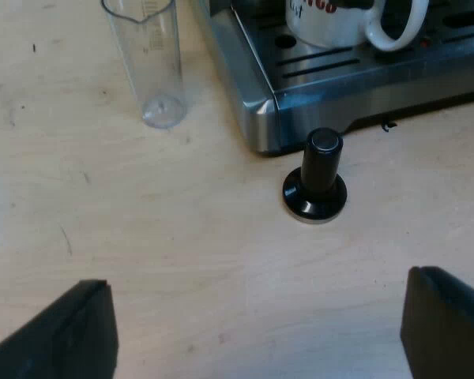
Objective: Place mug into machine
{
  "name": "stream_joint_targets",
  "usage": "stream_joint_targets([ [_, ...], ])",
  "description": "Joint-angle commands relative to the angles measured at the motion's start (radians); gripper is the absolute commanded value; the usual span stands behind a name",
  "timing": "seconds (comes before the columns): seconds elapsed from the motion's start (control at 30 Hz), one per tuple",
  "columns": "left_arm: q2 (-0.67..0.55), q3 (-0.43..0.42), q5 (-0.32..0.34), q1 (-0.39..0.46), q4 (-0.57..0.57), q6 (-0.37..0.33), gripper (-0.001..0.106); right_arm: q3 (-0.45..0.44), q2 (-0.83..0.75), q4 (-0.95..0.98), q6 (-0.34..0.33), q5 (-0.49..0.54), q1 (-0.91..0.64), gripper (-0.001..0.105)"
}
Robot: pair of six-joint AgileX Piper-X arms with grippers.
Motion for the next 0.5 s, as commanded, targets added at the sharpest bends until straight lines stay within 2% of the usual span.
stream_joint_targets([
  [0.03,-0.064,-0.003,0.0,-0.004,-0.016,0.01,0.074,-0.005,-0.058,-0.01,-0.004,0.002,-0.004,0.054],
  [0.27,-0.269,-0.003,0.0,-0.004,-0.01,0.01,0.074,-0.011,-0.072,-0.005,-0.004,0.04,0.0,0.054],
  [0.5,-0.213,-0.006,0.008,0.011,-0.021,0.01,0.074,-0.011,-0.072,-0.005,-0.004,0.049,0.0,0.054],
])
